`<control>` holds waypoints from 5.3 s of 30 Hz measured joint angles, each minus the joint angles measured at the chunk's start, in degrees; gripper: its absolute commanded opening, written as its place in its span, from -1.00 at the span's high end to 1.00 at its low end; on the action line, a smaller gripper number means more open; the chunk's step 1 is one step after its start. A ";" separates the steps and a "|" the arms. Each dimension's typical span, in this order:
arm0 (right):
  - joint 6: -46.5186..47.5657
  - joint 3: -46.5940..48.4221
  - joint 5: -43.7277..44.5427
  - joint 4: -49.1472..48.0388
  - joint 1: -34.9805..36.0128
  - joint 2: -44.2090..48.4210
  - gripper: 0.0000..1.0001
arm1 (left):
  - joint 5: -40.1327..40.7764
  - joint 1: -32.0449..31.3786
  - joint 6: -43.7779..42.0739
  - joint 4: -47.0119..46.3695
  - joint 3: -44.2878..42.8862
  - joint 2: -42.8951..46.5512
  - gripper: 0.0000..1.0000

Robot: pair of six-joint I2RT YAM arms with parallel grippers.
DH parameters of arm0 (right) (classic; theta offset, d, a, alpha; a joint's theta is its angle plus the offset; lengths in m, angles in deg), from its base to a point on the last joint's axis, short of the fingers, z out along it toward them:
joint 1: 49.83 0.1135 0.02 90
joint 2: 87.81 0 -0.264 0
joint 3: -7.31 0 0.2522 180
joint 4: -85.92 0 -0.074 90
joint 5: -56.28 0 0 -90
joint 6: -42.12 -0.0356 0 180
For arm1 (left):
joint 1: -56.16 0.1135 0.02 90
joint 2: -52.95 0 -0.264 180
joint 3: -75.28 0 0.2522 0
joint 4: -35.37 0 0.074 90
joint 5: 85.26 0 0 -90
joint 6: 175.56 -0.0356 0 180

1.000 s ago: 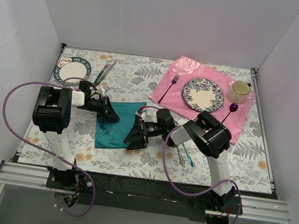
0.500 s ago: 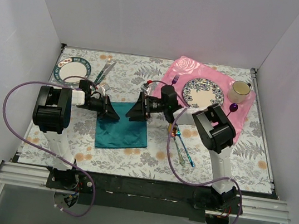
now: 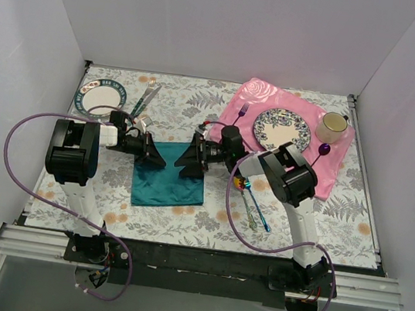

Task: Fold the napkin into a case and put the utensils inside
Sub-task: Smooth out the square-folded napkin at the center of the board.

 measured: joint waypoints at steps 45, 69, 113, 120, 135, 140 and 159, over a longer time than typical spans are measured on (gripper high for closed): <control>-21.03 20.13 9.09 -13.53 -5.11 -15.74 -0.97 | -6.97 0.96 9.14 -10.16 -5.07 2.78 1.00; -8.63 -2.38 4.09 -9.18 -4.94 11.13 0.17 | -9.62 -2.82 61.07 -74.66 2.25 -7.32 -0.19; 11.30 -5.66 11.91 23.19 -3.06 5.57 0.97 | 6.93 -11.32 64.32 -80.02 2.60 -18.71 -0.23; 11.45 -5.62 11.91 23.52 -3.06 5.57 0.97 | 6.99 -11.13 64.94 -80.08 0.66 -19.80 -0.25; 13.20 -3.76 12.07 26.56 -3.06 5.57 0.97 | 3.93 -7.08 62.58 -75.89 2.40 -11.65 -0.27; 13.62 -3.04 11.98 27.74 -3.06 5.35 0.97 | 2.47 -5.31 62.82 -77.18 4.57 -10.23 -0.26; 19.28 1.22 11.69 35.45 -3.21 4.66 0.97 | 1.40 4.42 61.59 -73.99 8.44 -13.20 -0.27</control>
